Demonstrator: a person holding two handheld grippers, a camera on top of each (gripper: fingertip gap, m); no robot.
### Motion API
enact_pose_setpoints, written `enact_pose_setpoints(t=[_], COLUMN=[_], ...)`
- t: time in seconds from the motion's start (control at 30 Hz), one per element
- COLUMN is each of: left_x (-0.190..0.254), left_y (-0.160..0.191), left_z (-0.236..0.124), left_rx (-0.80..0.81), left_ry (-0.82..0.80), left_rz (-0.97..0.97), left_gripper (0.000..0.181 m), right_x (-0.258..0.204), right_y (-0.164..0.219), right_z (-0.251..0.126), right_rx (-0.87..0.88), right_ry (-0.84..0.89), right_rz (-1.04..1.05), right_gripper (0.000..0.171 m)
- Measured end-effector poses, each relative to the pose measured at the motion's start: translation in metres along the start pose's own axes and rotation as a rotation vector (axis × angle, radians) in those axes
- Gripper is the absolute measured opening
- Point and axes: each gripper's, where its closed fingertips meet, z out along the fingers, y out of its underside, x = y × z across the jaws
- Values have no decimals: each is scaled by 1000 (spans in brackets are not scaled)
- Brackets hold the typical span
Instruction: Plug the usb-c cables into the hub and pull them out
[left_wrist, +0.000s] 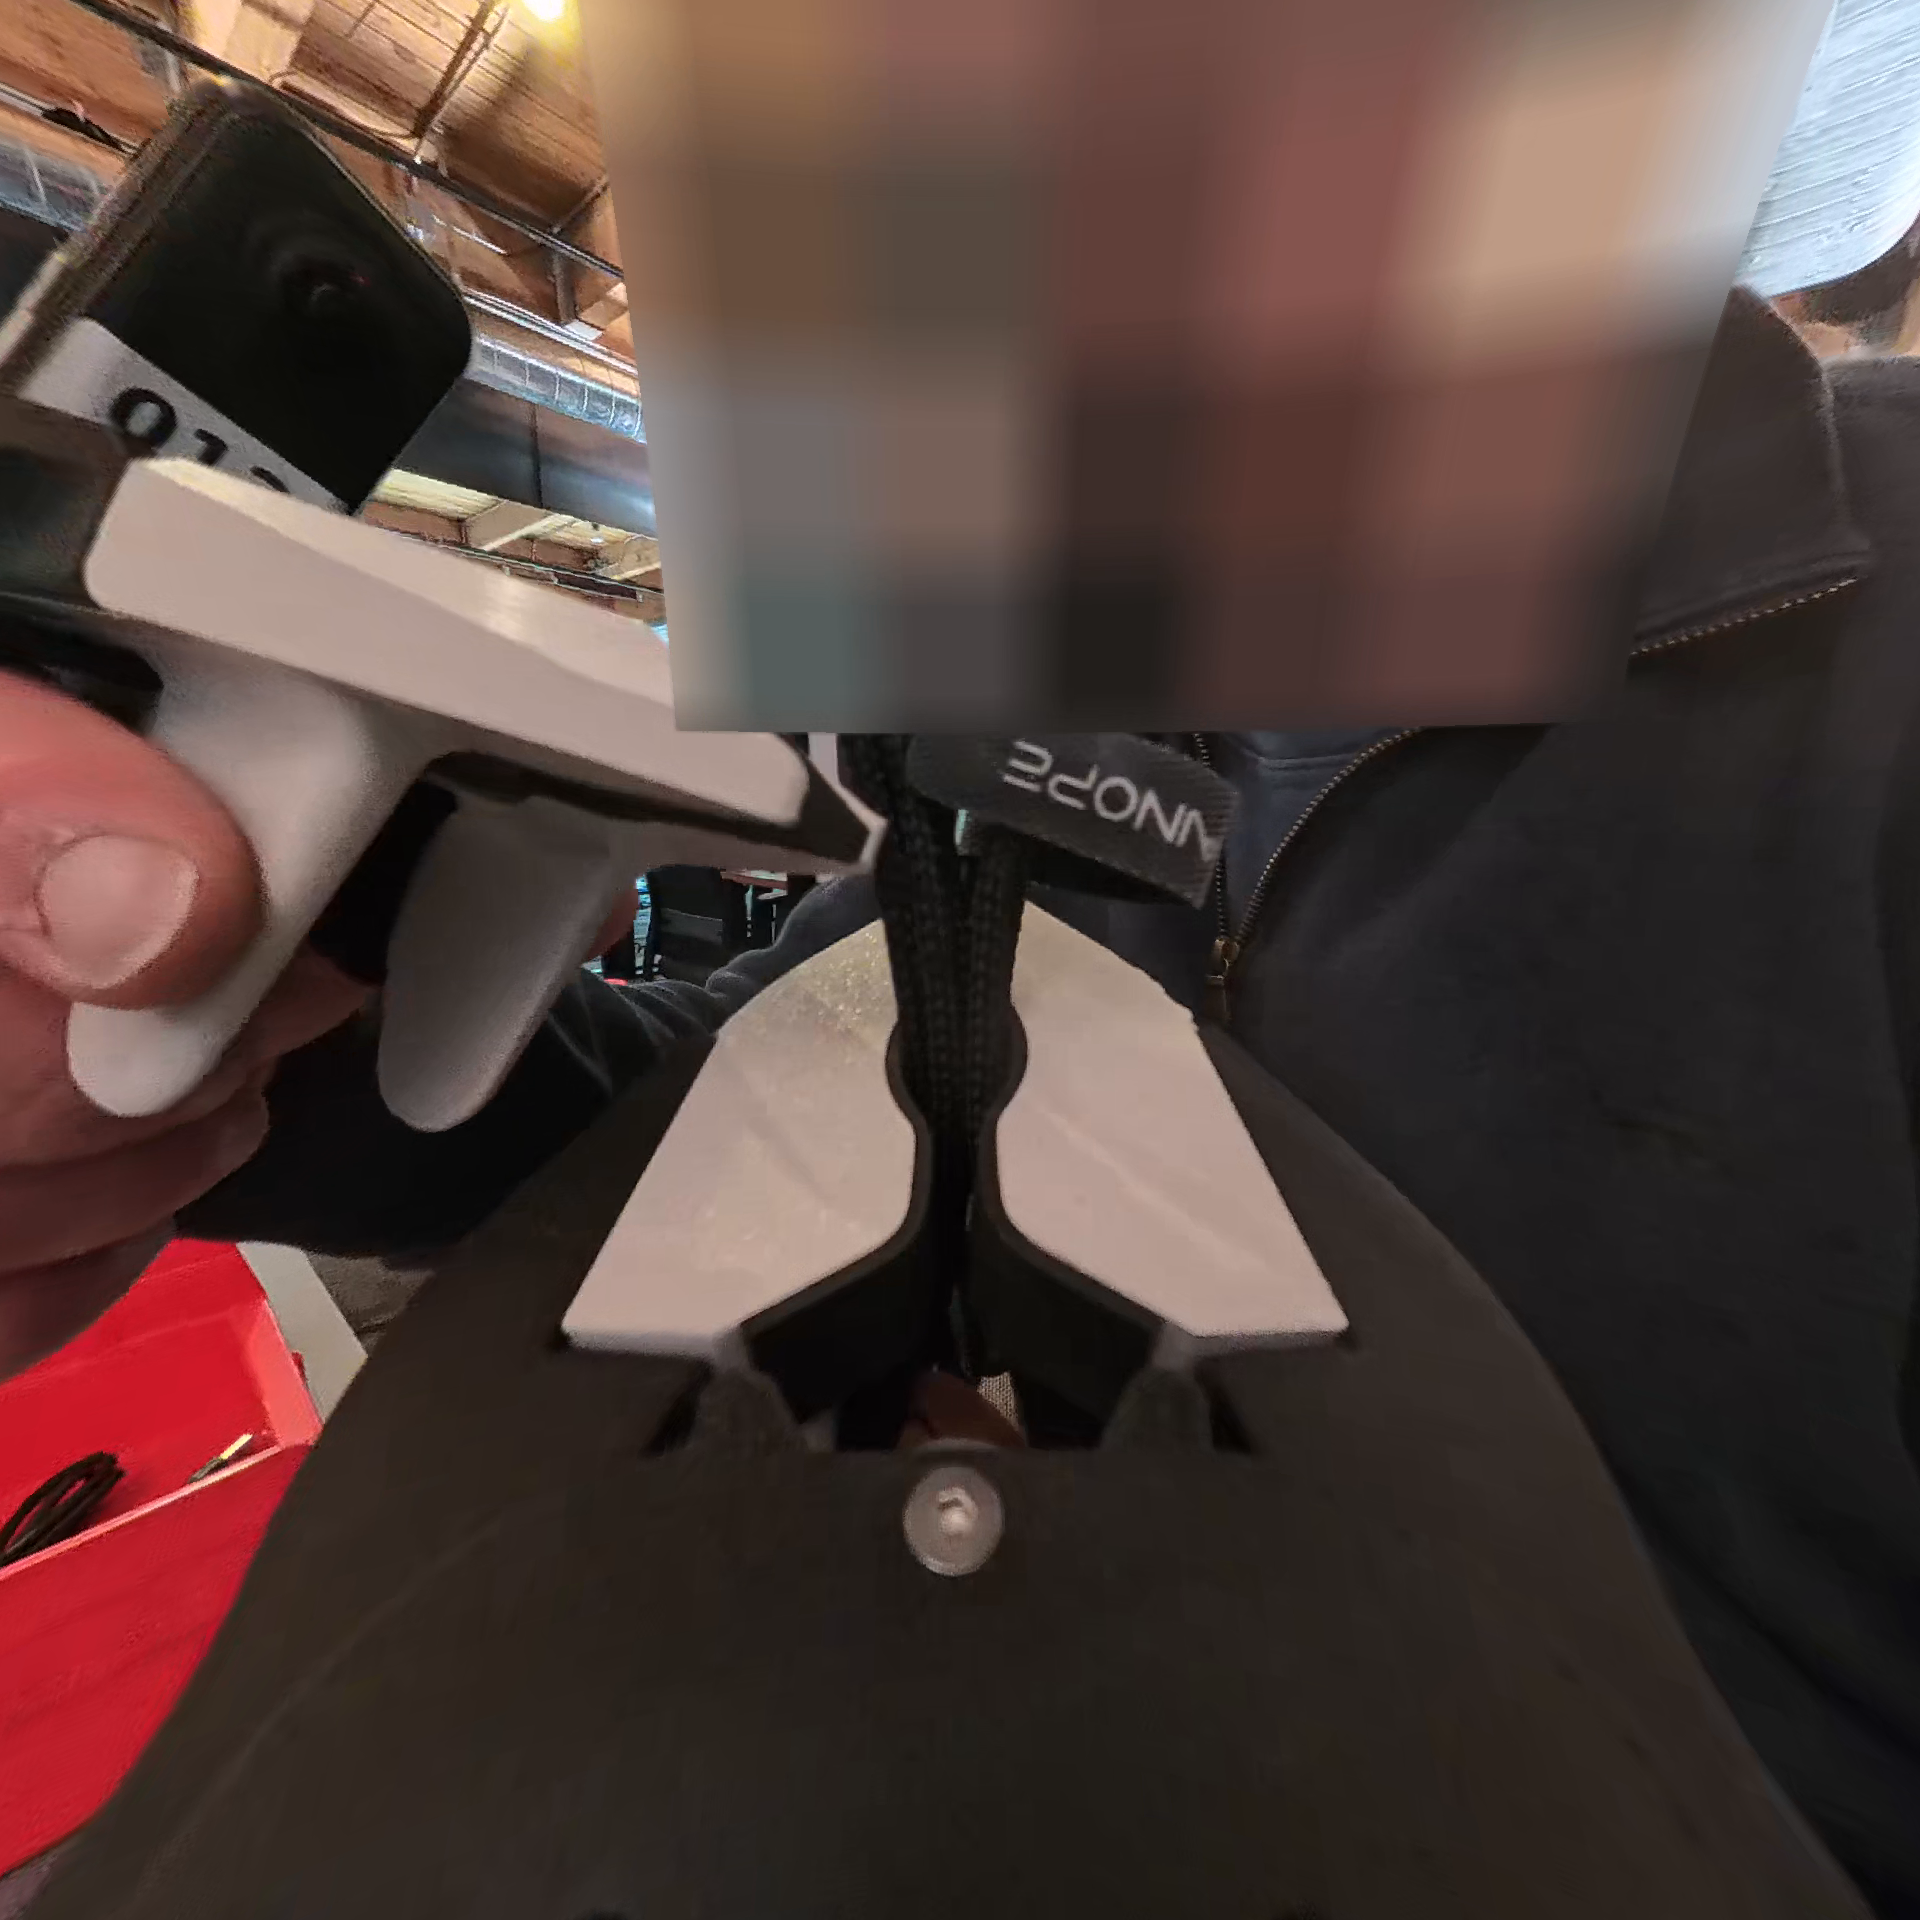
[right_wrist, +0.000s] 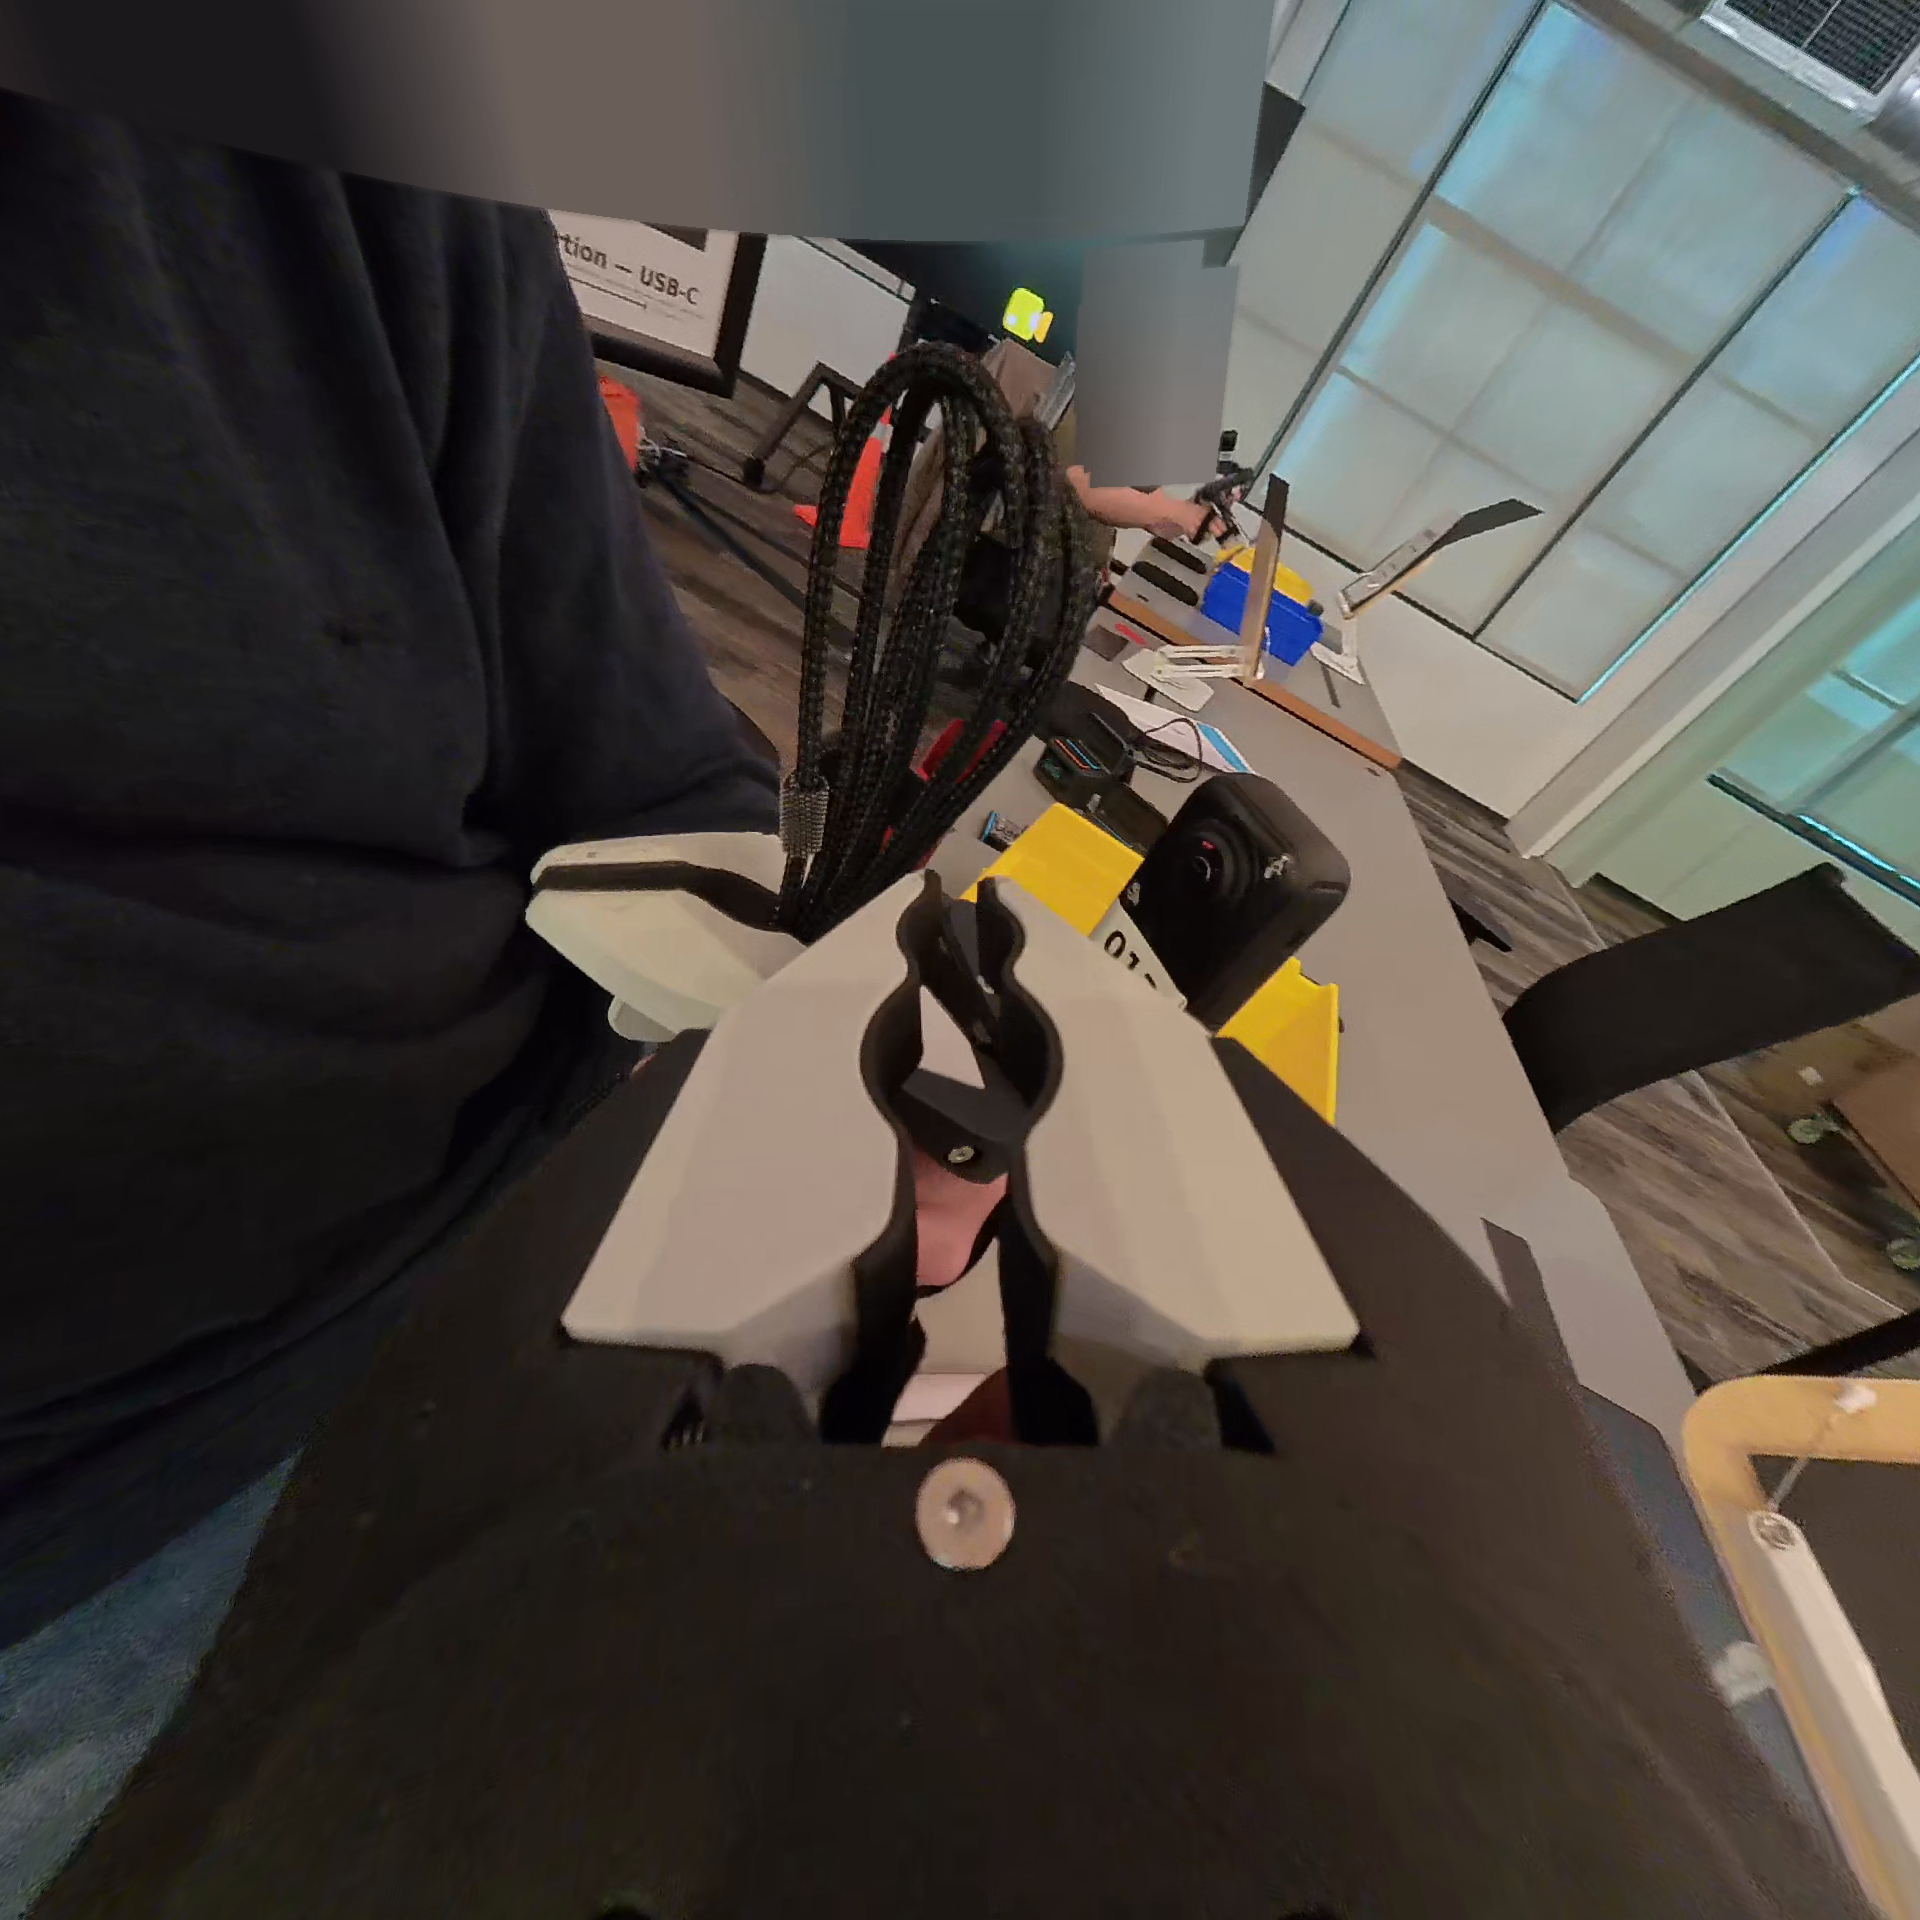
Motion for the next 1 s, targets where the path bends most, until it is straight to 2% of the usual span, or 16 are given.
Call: enact_pose_setpoints(t=[0.27, 0.57, 0.7, 1.0], left_x=[4, 13, 16, 25], left_y=[9, 19, 21, 25], left_z=[-1, 7, 9, 13], left_rx=[12, -5, 0, 21], left_ry=[57, 134, 151, 207], left_rz=[-26, -58, -65, -83], left_gripper=[0, 0, 0, 0], right_x=[-12, -29, -34, -42], right_y=[4, 3, 1, -4], right_z=[3, 8, 10, 12], right_rx=[56, 168, 209, 289], right_ry=[-101, -314, -339, -341], right_rz=[72, 244, 249, 260], right_gripper=[2, 5, 0, 3])
